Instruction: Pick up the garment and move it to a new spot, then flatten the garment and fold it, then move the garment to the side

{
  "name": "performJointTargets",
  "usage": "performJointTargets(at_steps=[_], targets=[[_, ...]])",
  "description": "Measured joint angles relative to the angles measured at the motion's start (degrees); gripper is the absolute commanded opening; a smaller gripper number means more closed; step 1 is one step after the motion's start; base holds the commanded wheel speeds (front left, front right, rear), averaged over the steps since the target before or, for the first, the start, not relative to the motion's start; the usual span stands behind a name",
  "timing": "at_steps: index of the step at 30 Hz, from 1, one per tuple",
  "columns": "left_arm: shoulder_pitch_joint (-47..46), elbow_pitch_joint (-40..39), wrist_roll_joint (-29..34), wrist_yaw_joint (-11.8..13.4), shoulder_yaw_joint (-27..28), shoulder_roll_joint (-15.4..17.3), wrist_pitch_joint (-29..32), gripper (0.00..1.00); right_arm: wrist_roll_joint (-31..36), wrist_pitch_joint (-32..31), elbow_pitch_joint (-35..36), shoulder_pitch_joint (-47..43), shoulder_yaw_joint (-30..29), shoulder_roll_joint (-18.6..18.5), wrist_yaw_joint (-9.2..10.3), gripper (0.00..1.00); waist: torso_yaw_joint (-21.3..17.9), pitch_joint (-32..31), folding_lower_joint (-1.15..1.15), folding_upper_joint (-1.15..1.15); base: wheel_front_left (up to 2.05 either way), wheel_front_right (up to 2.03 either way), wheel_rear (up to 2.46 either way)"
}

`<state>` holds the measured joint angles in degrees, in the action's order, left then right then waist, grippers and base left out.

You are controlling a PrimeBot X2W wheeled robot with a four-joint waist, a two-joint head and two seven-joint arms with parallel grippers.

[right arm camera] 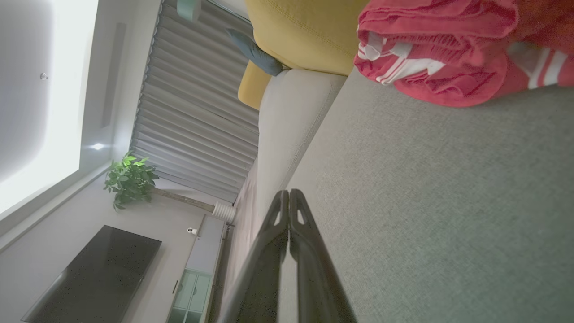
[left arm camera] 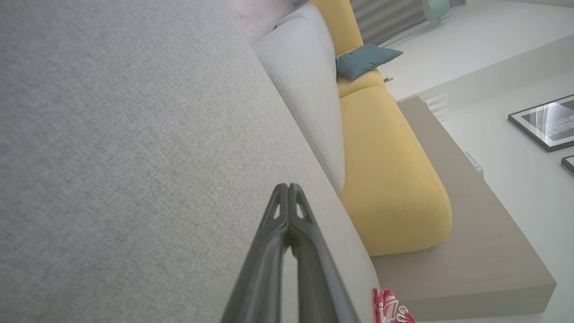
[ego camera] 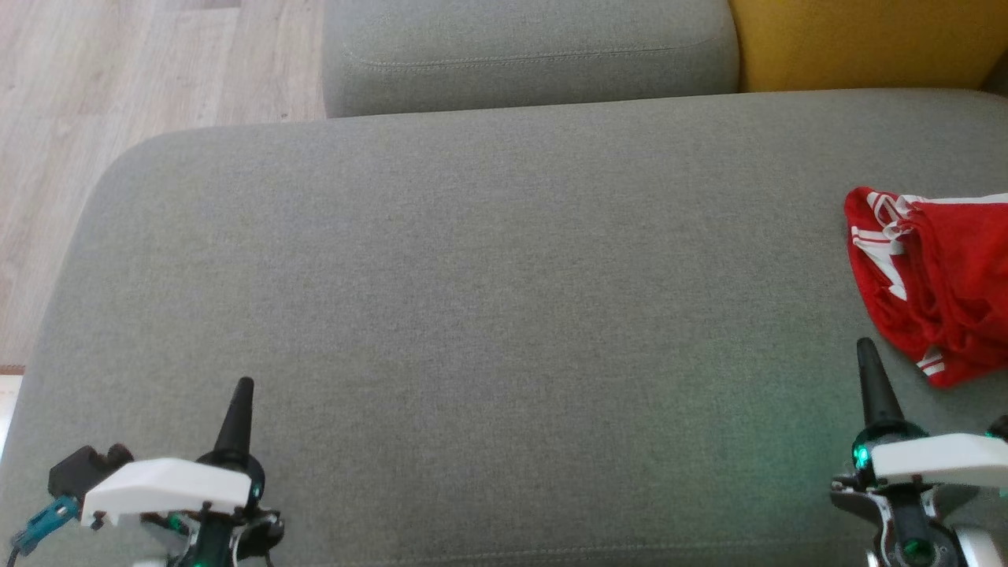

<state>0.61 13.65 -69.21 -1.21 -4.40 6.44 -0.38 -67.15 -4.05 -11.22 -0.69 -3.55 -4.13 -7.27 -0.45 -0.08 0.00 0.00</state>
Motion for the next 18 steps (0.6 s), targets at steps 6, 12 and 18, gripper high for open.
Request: performJointTargets(at_steps=[6, 12, 18], targets=[[-0.3, 0.4, -3.1, -0.9, 1.3, -0.2, 0.9, 0.0, -3.4, 0.0, -0.5, 0.5, -0.4, 0.0, 0.0, 0.0, 0.1, 0.0, 0.0, 0.0, 0.0, 0.0, 0.0], [-1.1, 0.7, -6.9, -1.8, 2.0, -1.0, 1.7, 0.0, -7.4, -0.2, -1.2, 1.0, -0.7, 0.0, 0.0, 0.0, 0.1, 0.1, 0.0, 0.0, 0.0, 0.0, 0.0], [-1.4, 1.1, -11.8, -2.9, 3.6, -1.4, 2.8, 0.0, -12.7, -0.5, -2.2, 1.6, -1.1, 0.1, 0.0, 0.0, 0.2, 0.1, 0.0, 0.0, 0.0, 0.0, 0.0]])
